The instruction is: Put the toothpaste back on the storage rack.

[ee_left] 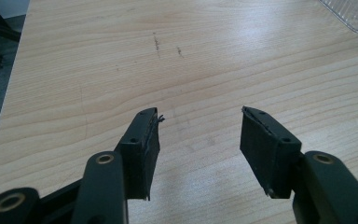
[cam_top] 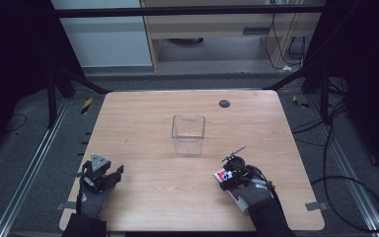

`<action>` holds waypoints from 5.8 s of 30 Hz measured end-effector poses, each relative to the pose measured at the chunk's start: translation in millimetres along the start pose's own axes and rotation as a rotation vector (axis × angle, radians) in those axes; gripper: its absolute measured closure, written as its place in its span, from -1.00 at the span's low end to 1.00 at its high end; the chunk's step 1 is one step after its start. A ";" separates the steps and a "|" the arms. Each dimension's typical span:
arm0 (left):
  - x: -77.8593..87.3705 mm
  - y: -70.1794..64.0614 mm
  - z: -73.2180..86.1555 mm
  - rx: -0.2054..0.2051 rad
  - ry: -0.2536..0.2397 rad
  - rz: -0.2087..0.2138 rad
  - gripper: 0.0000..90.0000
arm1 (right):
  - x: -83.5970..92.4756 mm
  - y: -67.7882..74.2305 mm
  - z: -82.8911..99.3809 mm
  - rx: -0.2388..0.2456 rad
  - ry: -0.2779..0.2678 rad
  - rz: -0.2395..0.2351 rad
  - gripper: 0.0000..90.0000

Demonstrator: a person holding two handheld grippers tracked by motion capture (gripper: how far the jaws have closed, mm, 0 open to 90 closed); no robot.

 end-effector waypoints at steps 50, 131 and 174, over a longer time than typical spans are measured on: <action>-0.2 -0.4 -0.4 -0.004 0.003 0.001 0.02 | 61.2 -3.6 -0.5 -0.034 -0.274 -0.059 0.63; -0.3 1.5 -0.2 0.008 -0.002 0.004 0.02 | 70.7 30.3 -132.9 -0.231 -1.086 -0.030 0.63; -0.3 1.2 -0.1 0.005 -0.002 0.006 0.02 | -4.1 38.5 -153.4 -0.263 -0.963 0.009 0.61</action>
Point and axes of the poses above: each handheld gripper's, and its own axes: x roughly backward along the jaws, z roughly out of its underside, y roughly to its left, the point moved 1 cm from there along -x, roughly forward along the jaws, and after that the axes turned 3 degrees about -z, right-handed, at the moved point
